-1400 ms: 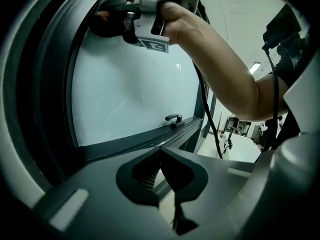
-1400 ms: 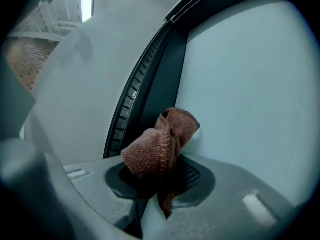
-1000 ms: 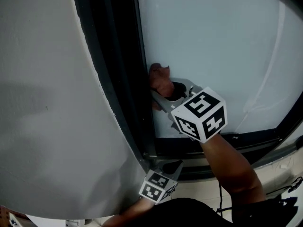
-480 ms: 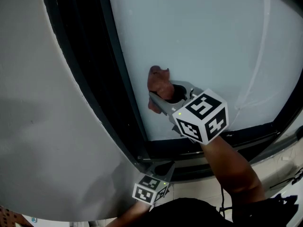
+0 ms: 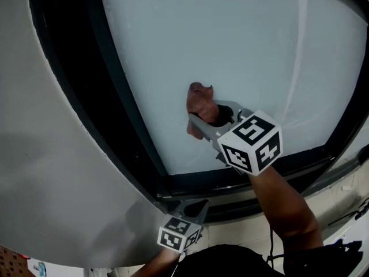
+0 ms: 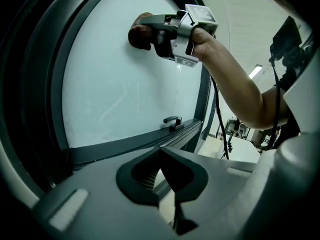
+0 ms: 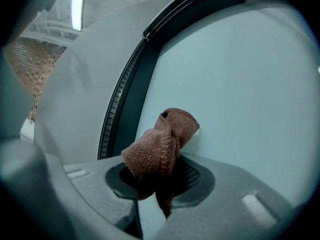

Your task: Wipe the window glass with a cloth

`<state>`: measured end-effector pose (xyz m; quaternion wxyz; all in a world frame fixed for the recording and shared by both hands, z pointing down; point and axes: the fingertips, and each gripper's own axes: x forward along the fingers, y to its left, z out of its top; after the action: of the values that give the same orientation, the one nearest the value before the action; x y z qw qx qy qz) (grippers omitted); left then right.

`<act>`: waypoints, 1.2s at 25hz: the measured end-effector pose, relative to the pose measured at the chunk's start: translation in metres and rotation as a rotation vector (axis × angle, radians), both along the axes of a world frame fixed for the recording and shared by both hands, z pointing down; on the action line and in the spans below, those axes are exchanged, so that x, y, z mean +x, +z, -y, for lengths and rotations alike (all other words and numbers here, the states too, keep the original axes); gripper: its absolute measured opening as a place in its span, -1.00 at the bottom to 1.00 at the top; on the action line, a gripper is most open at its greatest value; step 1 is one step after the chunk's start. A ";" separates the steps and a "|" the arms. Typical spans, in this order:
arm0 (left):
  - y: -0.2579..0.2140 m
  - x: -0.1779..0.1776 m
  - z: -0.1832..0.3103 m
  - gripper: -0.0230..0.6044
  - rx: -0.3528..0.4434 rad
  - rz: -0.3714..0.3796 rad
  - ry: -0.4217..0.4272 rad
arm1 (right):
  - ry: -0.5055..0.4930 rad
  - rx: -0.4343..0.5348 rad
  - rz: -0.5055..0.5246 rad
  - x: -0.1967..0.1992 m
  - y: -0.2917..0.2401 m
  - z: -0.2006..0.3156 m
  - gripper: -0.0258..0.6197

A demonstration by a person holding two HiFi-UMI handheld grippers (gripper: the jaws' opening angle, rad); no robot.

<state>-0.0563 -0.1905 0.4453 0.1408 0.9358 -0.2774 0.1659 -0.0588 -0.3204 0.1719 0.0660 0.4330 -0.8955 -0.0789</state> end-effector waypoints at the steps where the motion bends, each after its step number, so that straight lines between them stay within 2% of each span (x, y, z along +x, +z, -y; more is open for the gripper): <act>1: 0.000 0.003 0.000 -0.87 0.002 0.001 0.001 | 0.004 -0.001 0.003 0.006 0.000 -0.001 -0.59; 30: 0.000 0.086 -0.018 -0.87 0.011 0.004 0.034 | 0.143 -0.008 0.032 0.168 -0.011 -0.021 -0.59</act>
<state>0.0300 -0.1722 0.4449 0.1322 0.9409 -0.2626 0.1684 0.1090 -0.2991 0.1614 0.0591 0.4967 -0.8636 -0.0634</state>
